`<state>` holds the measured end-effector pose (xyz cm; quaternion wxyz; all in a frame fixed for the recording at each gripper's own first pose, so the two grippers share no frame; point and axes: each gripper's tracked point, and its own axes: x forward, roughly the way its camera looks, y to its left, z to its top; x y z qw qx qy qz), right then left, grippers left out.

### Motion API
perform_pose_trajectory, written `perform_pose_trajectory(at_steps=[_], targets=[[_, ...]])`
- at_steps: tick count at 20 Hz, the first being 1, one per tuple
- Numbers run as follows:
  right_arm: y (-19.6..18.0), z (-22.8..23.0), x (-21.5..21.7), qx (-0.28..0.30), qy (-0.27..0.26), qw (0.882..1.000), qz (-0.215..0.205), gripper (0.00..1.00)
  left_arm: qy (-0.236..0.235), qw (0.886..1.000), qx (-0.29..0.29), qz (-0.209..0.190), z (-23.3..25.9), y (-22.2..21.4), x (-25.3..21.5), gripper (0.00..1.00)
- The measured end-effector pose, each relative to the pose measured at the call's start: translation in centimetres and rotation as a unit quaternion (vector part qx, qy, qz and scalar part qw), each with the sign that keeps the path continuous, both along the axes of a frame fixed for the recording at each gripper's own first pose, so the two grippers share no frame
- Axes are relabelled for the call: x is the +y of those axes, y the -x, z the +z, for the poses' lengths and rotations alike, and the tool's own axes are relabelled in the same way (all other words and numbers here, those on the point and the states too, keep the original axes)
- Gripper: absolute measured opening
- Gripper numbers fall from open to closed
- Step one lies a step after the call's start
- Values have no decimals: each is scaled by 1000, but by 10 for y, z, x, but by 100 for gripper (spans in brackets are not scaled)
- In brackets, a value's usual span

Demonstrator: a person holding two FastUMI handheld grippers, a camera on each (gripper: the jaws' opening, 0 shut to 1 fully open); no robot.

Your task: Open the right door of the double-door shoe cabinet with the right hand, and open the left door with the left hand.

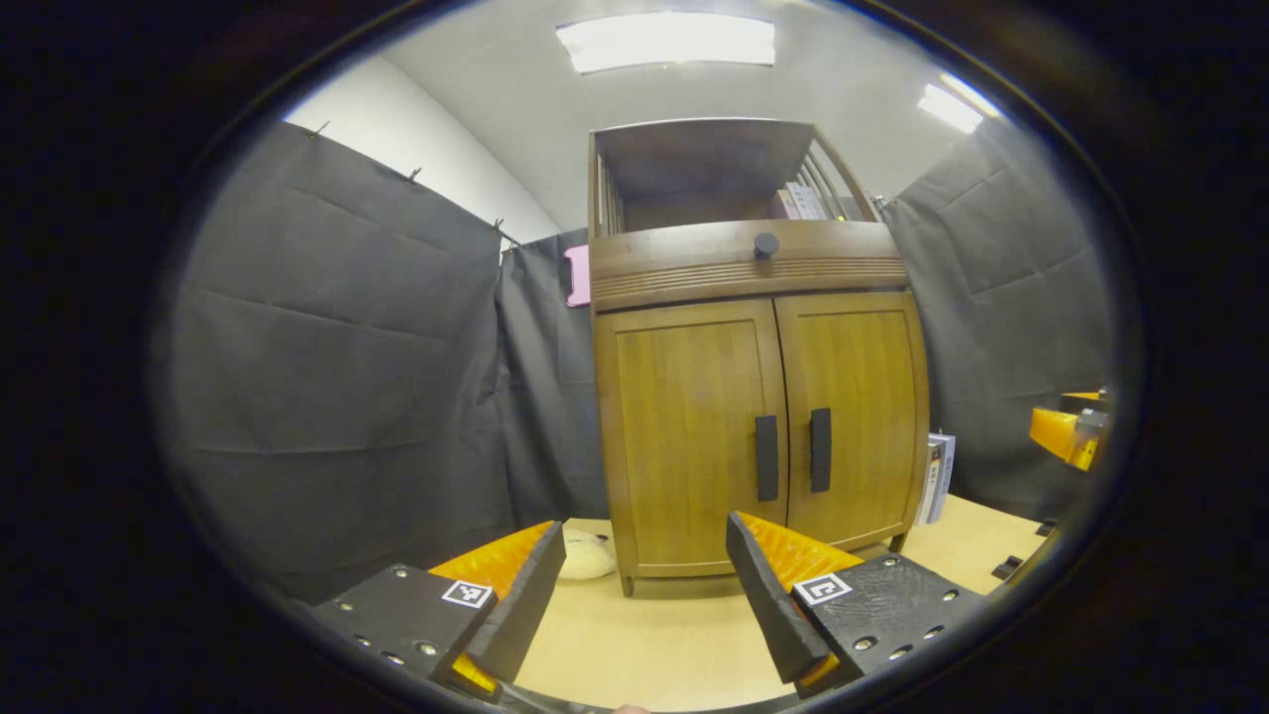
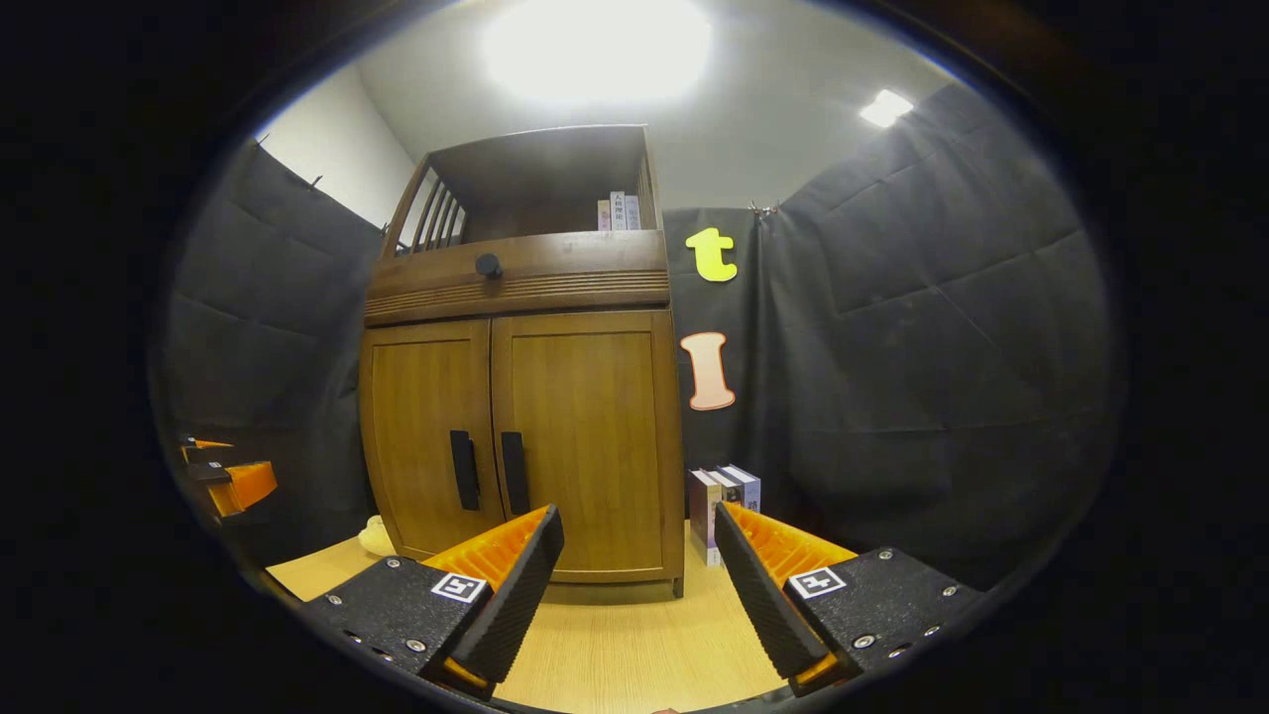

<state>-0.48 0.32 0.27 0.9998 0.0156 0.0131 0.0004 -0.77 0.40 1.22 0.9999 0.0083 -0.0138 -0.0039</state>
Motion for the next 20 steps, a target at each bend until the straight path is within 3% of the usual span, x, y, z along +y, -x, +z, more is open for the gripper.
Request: perform_pose_trajectory(at_steps=[11, 20], targets=[[-4, -1, 4, -3, -4, 1000, 15, 95, -8, 1000, -8, 11, 6, 5, 2, 100], [-11, 4, 12, -34, -5, 998, 46, 94, -13, 998, -15, 53, 14, 19, 37, 100]])
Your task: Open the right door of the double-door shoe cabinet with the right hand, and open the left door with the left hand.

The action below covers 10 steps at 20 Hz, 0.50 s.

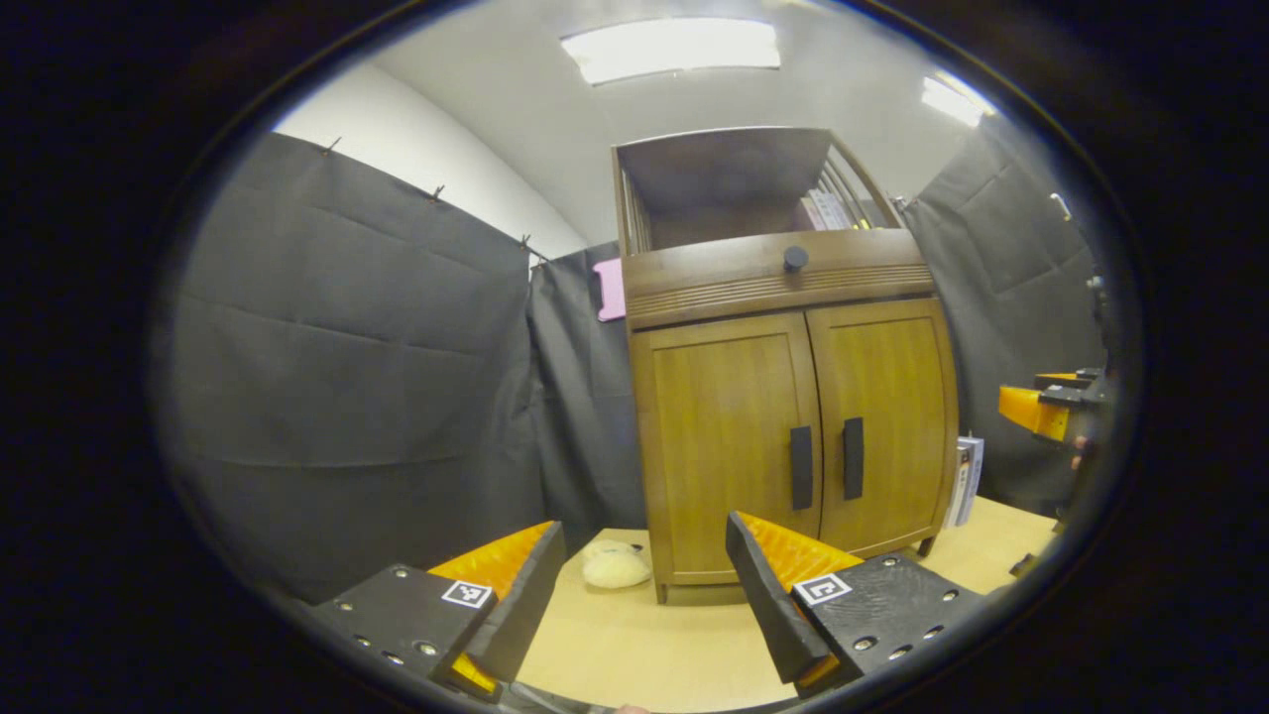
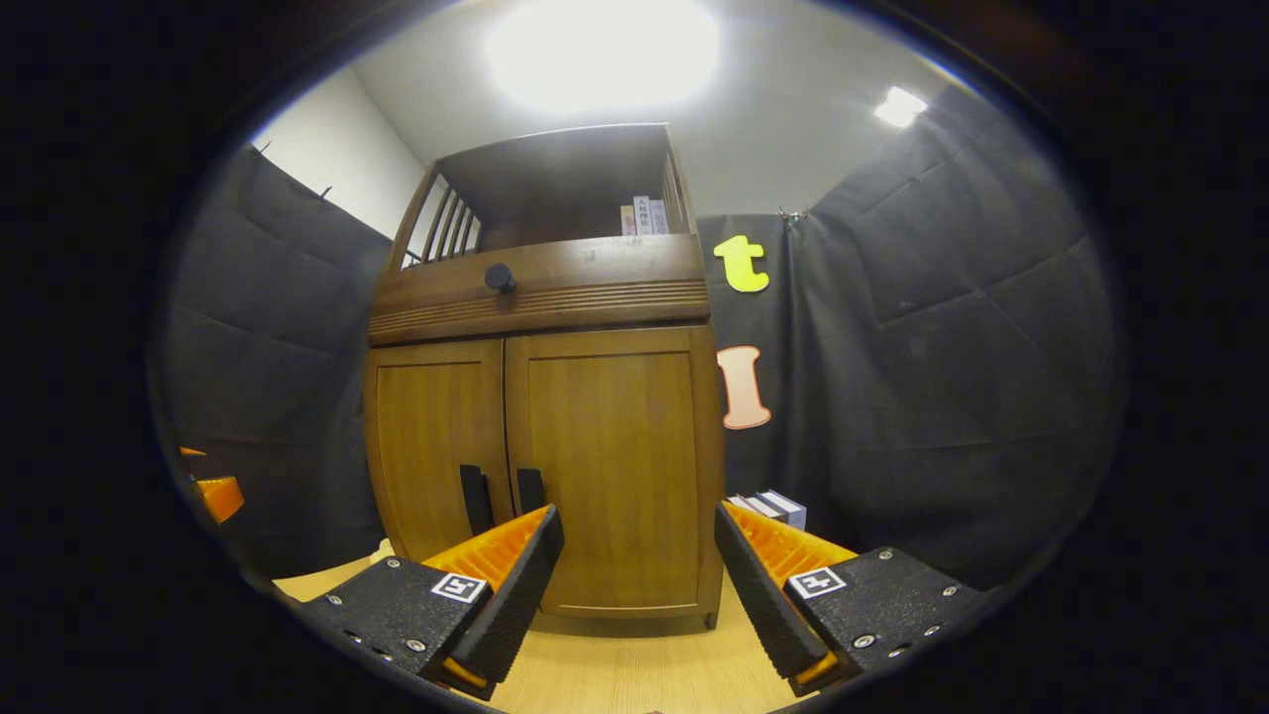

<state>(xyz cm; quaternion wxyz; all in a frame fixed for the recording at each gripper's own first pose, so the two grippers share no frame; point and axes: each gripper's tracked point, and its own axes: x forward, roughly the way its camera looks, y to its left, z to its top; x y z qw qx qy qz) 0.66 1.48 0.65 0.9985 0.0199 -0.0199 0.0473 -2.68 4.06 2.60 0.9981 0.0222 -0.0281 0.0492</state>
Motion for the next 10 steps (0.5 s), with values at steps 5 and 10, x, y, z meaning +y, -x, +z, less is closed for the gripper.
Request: perform_pose_trajectory(at_steps=[5, 10], targets=[[-5, -2, 9, 4, -4, 1000, 27, 94, -4, 1000, 1, 24, 2, 13, 19, 100], [-32, -11, 31, 6, -6, 999, 44, 94, -6, 999, 5, 49, -1, 25, 40, 94]])
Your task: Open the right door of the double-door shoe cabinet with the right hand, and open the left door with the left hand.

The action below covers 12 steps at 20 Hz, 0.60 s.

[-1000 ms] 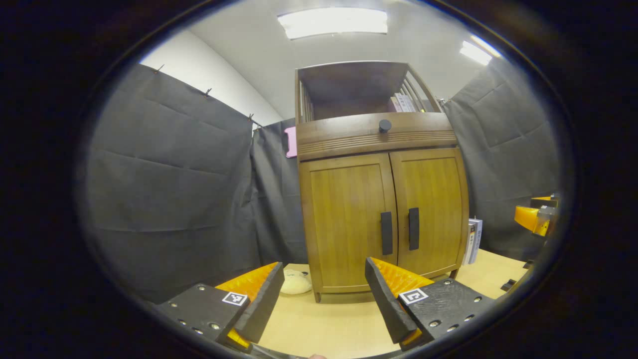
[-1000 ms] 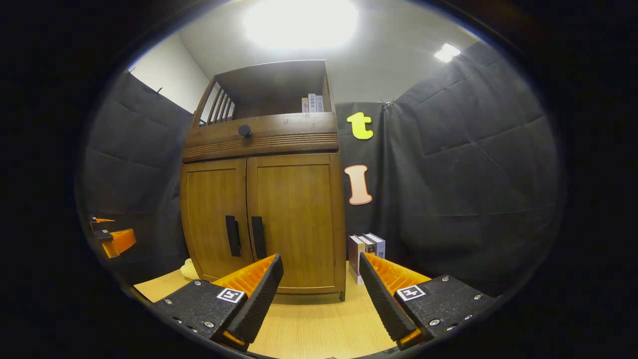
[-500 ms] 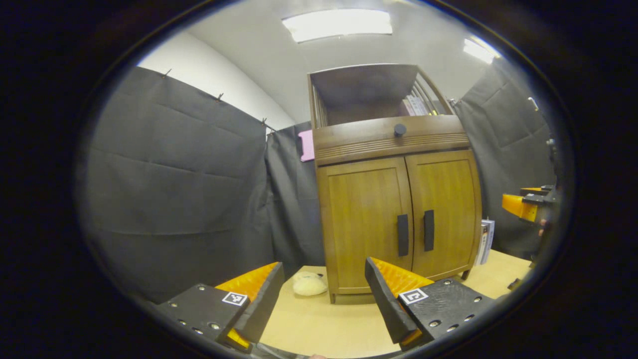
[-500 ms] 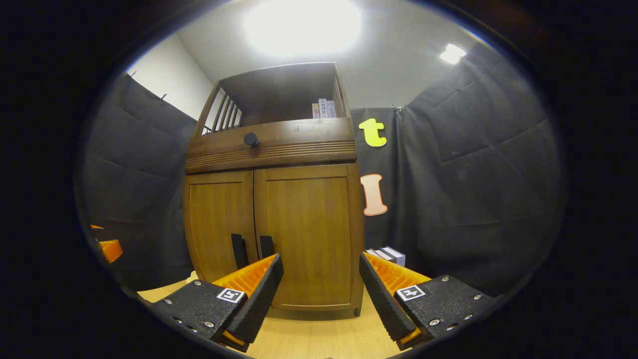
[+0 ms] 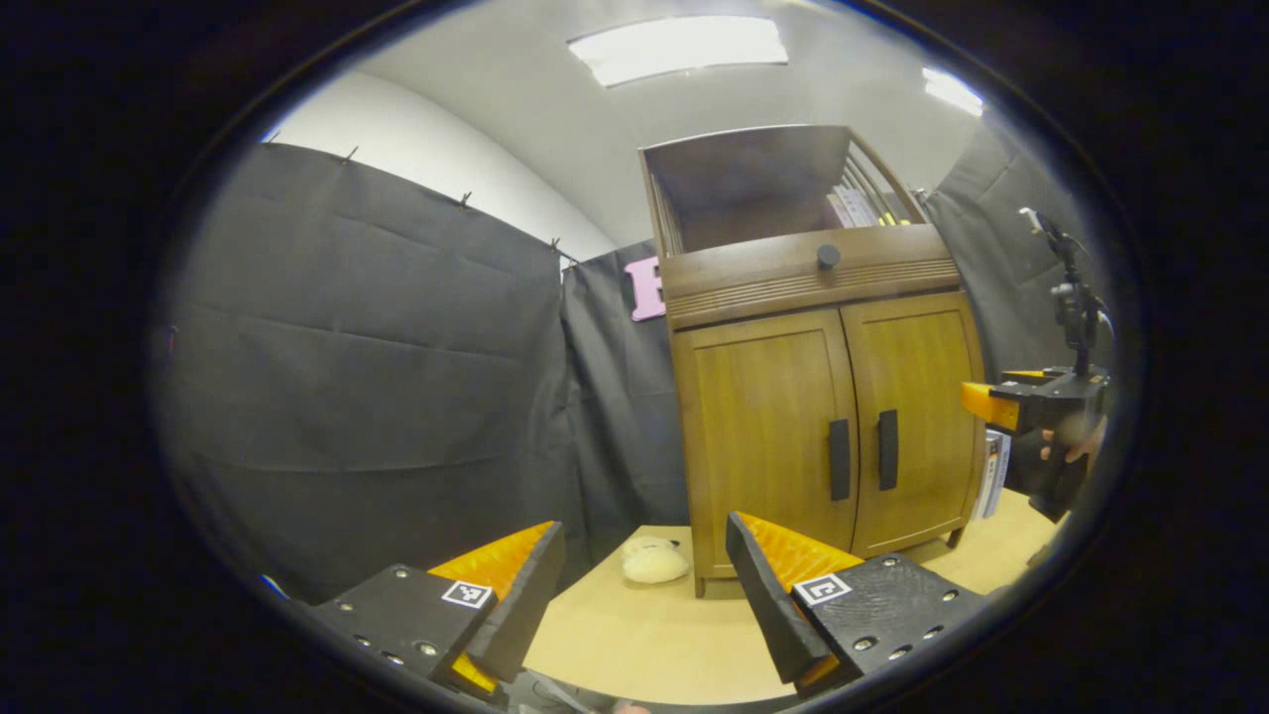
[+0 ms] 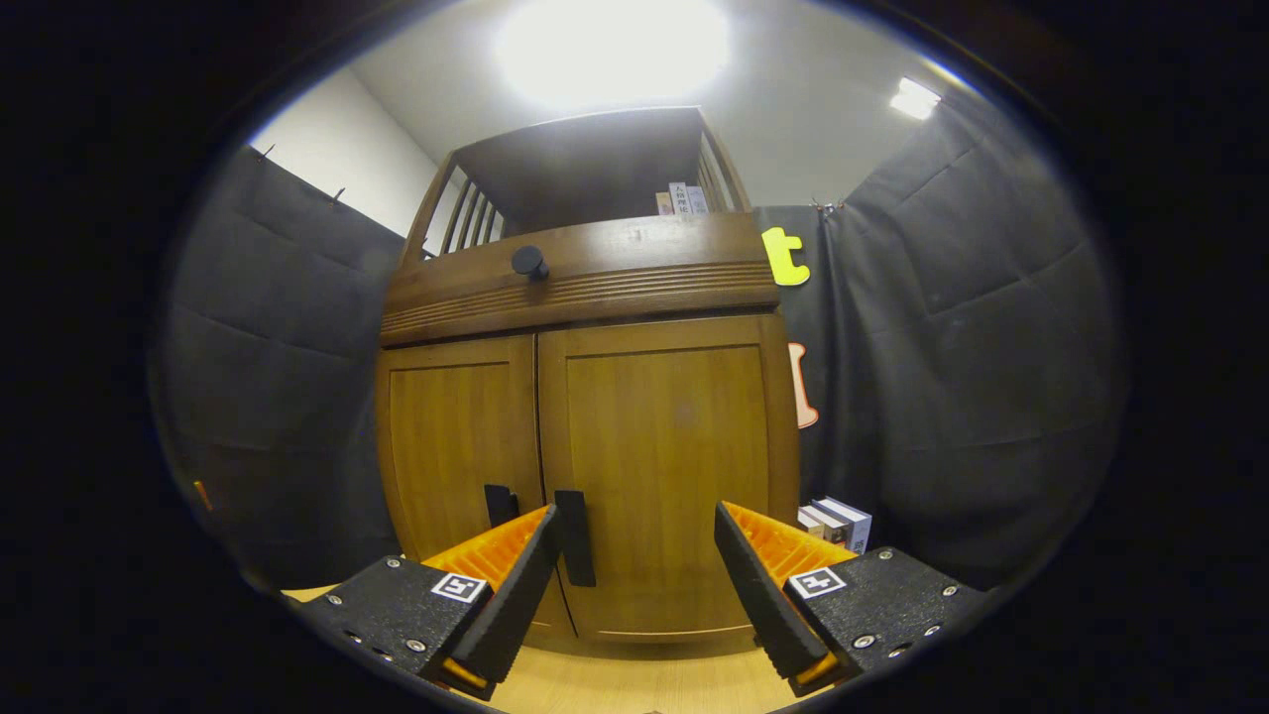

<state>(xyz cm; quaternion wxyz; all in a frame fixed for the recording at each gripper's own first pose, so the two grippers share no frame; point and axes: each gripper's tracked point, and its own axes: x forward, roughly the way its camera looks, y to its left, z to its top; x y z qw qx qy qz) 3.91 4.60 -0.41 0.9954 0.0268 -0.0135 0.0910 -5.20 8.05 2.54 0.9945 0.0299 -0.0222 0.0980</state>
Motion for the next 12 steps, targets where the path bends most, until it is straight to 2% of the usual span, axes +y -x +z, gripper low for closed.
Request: perform_pose_trajectory(at_steps=[8, 9, 10, 12], targets=[[-54, -26, 33, 27, -2, 1000, 8, 95, -5, 999, 8, 36, -2, 11, 29, 93], [-60, -31, 38, 33, -4, 999, 7, 95, -6, 999, 8, 40, -2, 14, 32, 100], [-66, -34, 43, 37, -5, 999, 9, 92, -6, 999, 9, 45, -2, 16, 36, 93], [-77, -40, 52, 44, -7, 999, 13, 95, -8, 999, 10, 51, -3, 19, 42, 94]])
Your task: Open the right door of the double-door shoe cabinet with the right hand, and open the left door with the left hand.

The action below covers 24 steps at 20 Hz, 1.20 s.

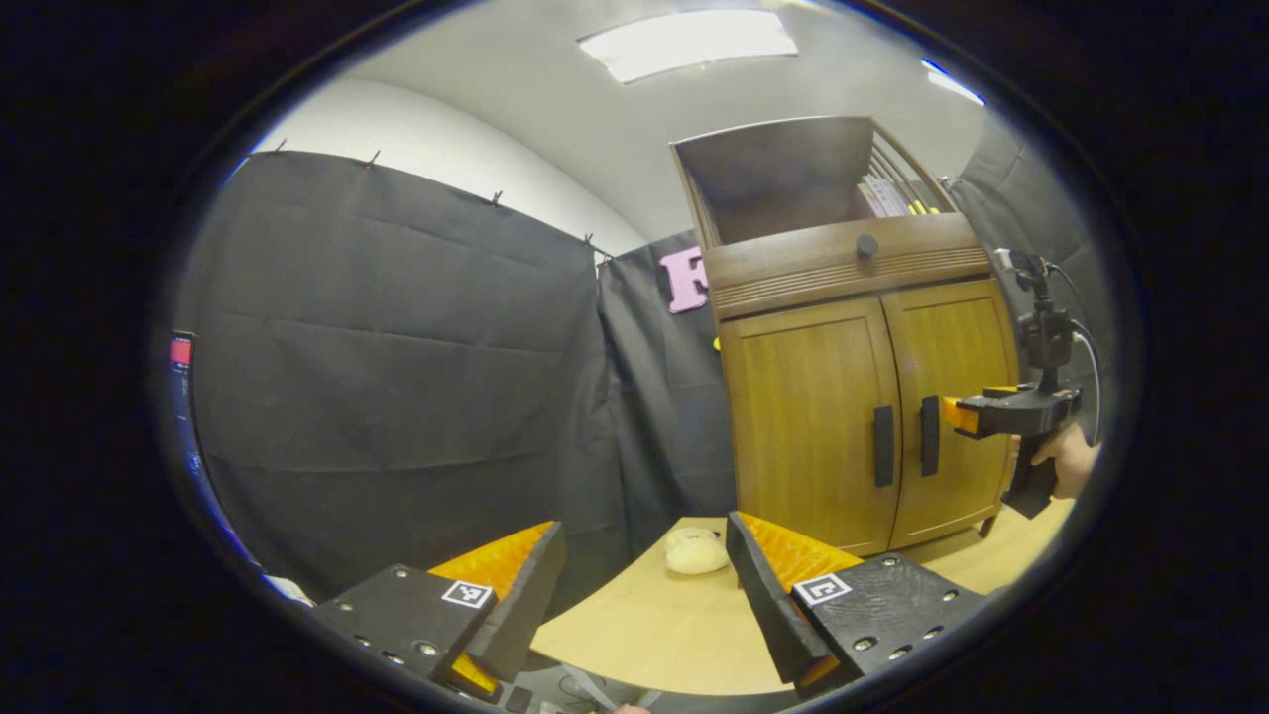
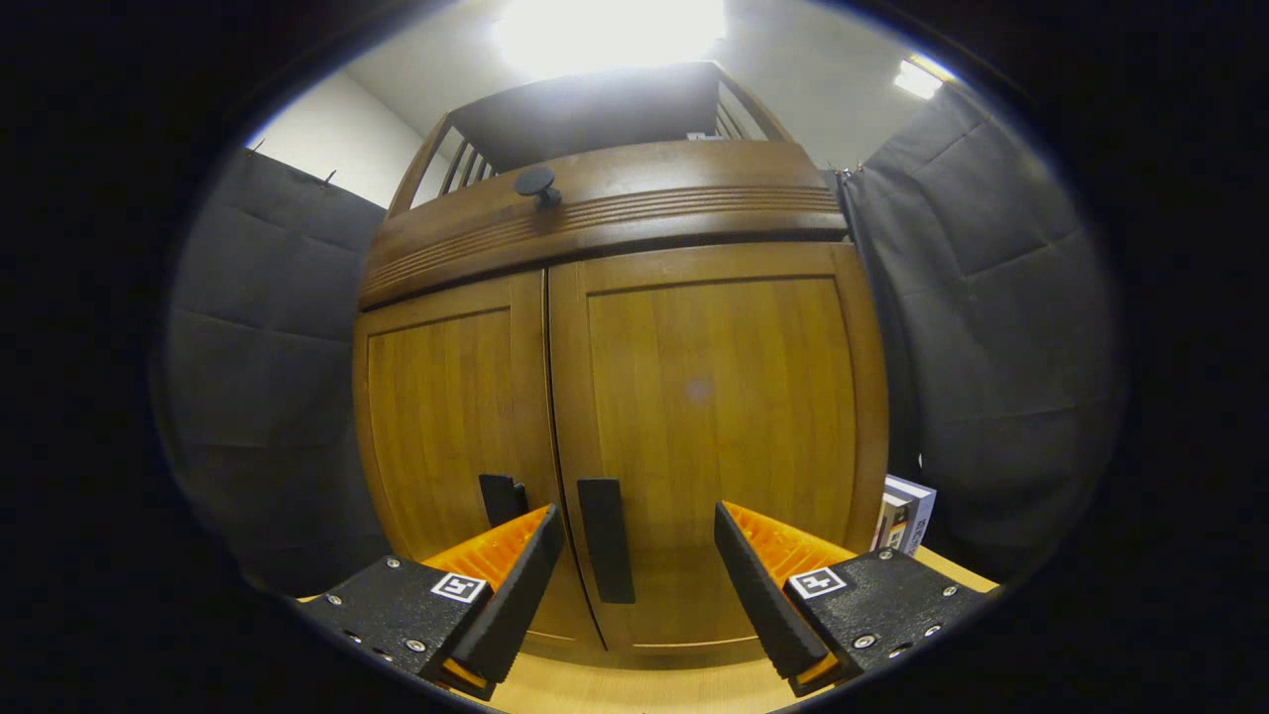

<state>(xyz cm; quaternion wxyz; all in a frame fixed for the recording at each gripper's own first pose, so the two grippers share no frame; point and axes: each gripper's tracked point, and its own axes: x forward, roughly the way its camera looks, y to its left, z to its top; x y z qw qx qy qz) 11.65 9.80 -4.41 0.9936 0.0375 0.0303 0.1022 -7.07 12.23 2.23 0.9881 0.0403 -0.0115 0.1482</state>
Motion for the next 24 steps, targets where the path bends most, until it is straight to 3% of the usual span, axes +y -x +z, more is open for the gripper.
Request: perform_pose_trajectory(at_steps=[1, 2, 3, 11, 12, 13, 14, 16, 17, 18, 21, 24], targets=[[-5, -3, 4, 4, 1, 1000, 1, 95, -1, 1000, 0, 3, 0, 2, 2, 94], [-11, -7, 9, 9, 2, 1000, 4, 94, -1, 1000, 1, 6, 0, 3, 4, 100], [-16, -13, 11, 15, 3, 1000, 6, 95, -1, 1000, 1, 10, -1, 4, 8, 94], [-44, -45, 24, 64, 6, 998, 3, 90, -4, 999, 9, 34, -3, 12, 17, 94], [-48, -48, 26, 70, 5, 998, 5, 89, -4, 999, 9, 35, -3, 12, 17, 100], [-52, -53, 28, 75, 4, 997, 8, 86, -4, 999, 9, 36, -3, 12, 18, 94], [-55, -56, 29, 82, 4, 997, 7, 85, -5, 999, 8, 37, -3, 13, 18, 94], [-60, -61, 29, 90, 4, 996, 4, 76, -6, 999, 9, 40, -4, 14, 19, 94], [-61, -63, 29, 93, 4, 996, 4, 69, -5, 999, 10, 40, -4, 16, 19, 100], [-63, -64, 30, 94, 5, 996, 6, 64, -3, 999, 11, 40, -4, 15, 19, 94], [-63, -64, 36, 98, 3, 995, 16, 45, -1, 999, 14, 41, -5, 16, 19, 94], [-63, -65, 36, 100, 20, 995, 21, 36, 1, 999, 13, 40, -5, 17, 19, 93]])
